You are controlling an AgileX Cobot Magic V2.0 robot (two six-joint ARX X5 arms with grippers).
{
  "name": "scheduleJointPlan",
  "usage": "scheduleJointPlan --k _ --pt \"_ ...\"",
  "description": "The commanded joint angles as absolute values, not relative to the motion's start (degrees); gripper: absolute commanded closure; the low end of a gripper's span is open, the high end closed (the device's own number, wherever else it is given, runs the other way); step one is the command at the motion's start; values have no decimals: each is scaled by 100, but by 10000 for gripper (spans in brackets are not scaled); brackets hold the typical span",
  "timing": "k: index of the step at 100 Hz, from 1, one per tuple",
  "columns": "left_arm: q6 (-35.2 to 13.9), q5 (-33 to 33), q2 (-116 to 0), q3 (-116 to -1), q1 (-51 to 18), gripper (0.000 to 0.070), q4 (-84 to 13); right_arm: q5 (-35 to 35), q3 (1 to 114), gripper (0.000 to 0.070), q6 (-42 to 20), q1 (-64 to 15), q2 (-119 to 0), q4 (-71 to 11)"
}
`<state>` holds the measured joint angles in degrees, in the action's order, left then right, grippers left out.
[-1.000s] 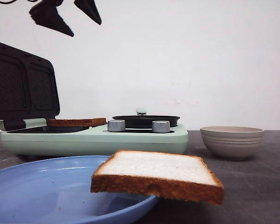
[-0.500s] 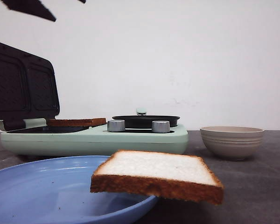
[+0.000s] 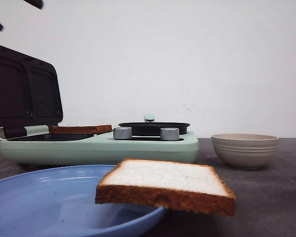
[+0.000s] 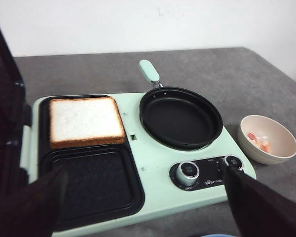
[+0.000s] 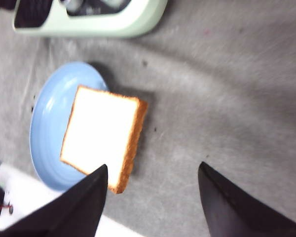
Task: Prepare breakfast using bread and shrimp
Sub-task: 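Reach the right gripper to the remaining bread slice on the plate and grasp it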
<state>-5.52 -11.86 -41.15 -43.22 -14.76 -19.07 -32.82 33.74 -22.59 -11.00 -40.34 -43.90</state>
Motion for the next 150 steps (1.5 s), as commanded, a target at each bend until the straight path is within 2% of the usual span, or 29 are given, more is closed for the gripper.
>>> scheduleJointPlan --k 1,35,72,87,120,150 --pt "-591 -1133 -3959 -4263 -1496 145 -1966 -3304 3448 342 -2324 -1232 -4200 -4235" --pt "-624 -1022 -3249 -3968 -1496 145 -2613 -3546 3192 342 -2408 -1962 -5247 -3535" --pt "-604 -941 -2950 -3872 -1496 145 -2915 -4383 2257 340 -3009 -2211 -6178 -1752" --pt "-607 -941 -2947 -3872 -1496 145 -2875 -4727 2051 284 -3262 -2274 -6436 -1138" --pt "-613 -943 -2947 -3872 -1496 145 -2877 -4858 2043 285 -3548 -2630 -6980 -373" --pt "-611 -941 -2947 -3872 -1496 144 -2877 -4678 2043 285 -3656 -3020 -7341 62"
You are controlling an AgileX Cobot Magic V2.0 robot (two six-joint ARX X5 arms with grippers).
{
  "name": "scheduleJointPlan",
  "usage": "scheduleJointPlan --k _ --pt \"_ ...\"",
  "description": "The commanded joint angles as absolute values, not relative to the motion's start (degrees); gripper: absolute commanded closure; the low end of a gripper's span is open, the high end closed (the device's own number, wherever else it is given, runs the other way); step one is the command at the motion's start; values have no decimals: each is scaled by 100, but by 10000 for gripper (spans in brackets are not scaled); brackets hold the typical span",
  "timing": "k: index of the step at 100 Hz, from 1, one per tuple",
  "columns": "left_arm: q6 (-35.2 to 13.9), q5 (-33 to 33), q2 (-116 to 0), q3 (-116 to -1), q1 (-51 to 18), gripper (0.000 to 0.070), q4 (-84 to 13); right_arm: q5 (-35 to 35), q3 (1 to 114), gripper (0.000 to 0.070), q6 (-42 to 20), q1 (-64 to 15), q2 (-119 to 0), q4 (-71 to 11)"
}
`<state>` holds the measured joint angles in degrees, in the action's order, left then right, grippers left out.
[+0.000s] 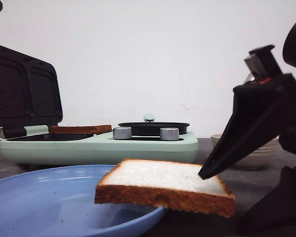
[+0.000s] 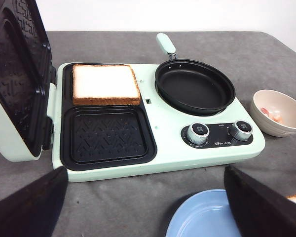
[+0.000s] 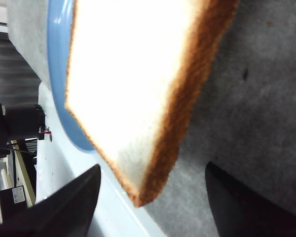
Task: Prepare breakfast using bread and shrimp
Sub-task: 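Reach the right gripper to the remaining bread slice on the plate and grasp it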
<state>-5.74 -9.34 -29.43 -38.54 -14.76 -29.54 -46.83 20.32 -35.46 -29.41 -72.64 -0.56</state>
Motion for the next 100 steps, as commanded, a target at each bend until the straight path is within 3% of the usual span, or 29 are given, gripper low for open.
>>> scheduleJointPlan --k 1,38,42,53,61,100 --pt "-611 -941 -2947 -3872 -1496 145 -2877 -4670 2043 285 -3664 -3028 -7341 75" --pt "-611 -941 -2947 -3872 -1496 145 -2877 -4519 2043 303 -3920 -3400 -7338 497" --pt "-611 -941 -2947 -3872 -1496 145 -2877 -4427 2043 356 -3970 -3437 -7338 517" --pt "-611 -941 -2947 -3872 -1496 145 -2877 -4265 2043 598 -4038 -3509 -7338 521" --pt "-611 -941 -2947 -3872 -1496 145 -2880 -4174 2043 691 -4086 -3529 -7338 513" --pt "-611 -941 -2947 -3872 -1496 145 -2882 -4069 2045 694 -4442 -3529 -7284 904"
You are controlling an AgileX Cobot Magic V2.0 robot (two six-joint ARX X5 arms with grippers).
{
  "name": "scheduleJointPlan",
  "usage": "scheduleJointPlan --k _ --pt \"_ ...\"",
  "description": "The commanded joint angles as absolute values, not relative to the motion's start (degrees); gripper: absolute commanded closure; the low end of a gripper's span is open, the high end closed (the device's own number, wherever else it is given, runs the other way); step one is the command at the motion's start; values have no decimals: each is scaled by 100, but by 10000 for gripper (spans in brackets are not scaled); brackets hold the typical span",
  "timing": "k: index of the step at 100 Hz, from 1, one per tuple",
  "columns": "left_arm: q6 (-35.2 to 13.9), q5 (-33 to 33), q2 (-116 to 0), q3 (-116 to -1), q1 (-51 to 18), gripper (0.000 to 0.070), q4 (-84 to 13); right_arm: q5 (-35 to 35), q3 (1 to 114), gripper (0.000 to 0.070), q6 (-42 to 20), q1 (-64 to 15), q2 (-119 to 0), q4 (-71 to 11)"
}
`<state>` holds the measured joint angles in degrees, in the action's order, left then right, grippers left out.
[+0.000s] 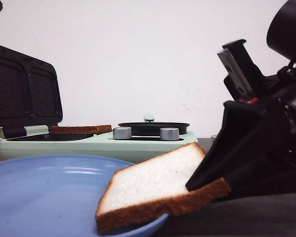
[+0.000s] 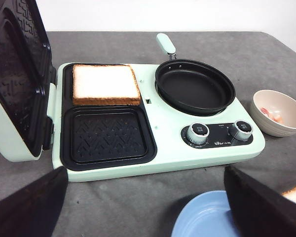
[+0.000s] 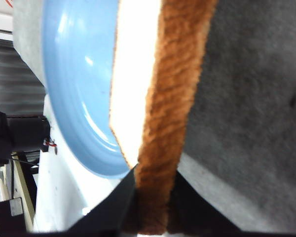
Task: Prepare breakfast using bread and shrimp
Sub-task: 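Reach the right gripper to the remaining bread slice on the plate and grasp it, then lift the bread with the right gripper across toward the grill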
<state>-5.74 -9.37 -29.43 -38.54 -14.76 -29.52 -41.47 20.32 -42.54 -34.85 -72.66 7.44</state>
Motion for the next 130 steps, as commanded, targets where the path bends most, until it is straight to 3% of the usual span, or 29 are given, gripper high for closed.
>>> scheduleJointPlan --k 1,49,75,89,109,130 --pt "-611 -941 -2947 -3872 -1496 145 -2882 -4073 2045 694 -4462 -3529 -7284 939" --pt "-561 -880 -2947 -3872 -1496 145 -2875 -4351 2224 696 -5826 -3551 -7037 2425" --pt "-541 -880 -2947 -3872 -1496 145 -2851 -4250 3162 696 -5905 -3551 -7041 2202" --pt "-543 -880 -2947 -3872 -1496 145 -2749 -4178 3924 696 -5603 -3551 -7216 1706" --pt "-543 -880 -2947 -3872 -1496 145 -2582 -4176 5072 696 -5201 -3568 -7950 1135" --pt "-543 -878 -2947 -3872 -1496 145 -2532 -4174 6154 696 -5192 -3706 -9091 1015"
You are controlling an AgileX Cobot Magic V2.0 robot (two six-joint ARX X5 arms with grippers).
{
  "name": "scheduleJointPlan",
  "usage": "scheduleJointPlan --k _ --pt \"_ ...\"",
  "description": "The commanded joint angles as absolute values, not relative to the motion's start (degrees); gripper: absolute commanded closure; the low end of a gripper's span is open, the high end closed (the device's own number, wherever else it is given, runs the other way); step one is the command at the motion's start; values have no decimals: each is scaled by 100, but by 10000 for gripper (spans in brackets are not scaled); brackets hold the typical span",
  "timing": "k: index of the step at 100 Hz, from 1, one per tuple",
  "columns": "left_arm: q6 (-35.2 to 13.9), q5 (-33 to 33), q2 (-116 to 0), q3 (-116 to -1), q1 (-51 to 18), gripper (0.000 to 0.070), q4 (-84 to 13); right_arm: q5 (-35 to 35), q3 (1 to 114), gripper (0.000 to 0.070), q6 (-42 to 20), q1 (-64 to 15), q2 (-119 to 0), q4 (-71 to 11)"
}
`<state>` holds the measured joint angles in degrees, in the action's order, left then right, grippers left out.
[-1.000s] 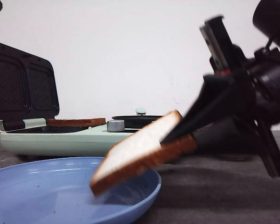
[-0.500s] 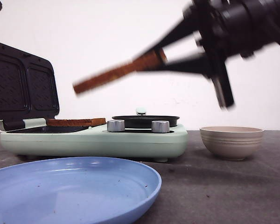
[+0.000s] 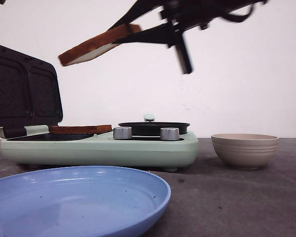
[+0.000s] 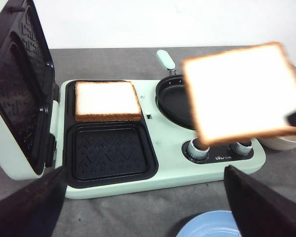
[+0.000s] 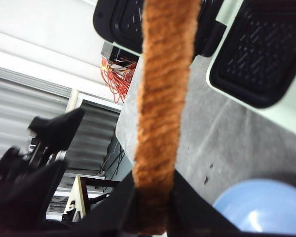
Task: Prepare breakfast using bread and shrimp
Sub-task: 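Lift the bread with the right gripper across toward the grill, then lower the bread onto the grill plate nearer the robot, open right gripper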
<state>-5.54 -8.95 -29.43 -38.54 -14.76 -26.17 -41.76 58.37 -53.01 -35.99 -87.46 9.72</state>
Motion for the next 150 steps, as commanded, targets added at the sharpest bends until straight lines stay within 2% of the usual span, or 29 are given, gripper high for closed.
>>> scheduleJointPlan --k 1,27,53,75,134,150 --pt "-543 -878 -2947 -3872 -1496 145 -2534 -4174 6202 696 -5194 -3719 -9146 1013" --pt "-541 -878 -2947 -3872 -1496 145 -2534 -3988 7465 696 -5225 -3962 -10455 624" --pt "-537 -878 -2947 -3872 -1496 145 -2541 -3662 8134 696 -5384 -4082 -11107 523" --pt "-497 -878 -2947 -3872 -1496 145 -2571 -3395 8187 696 -5400 -4086 -11201 460" --pt "-502 -880 -2947 -3872 -1496 145 -2576 -3350 8414 696 -5415 -4204 -11570 427" --pt "-502 -880 -2947 -3872 -1496 145 -2585 -2971 8444 697 -5376 -4250 -11585 368"
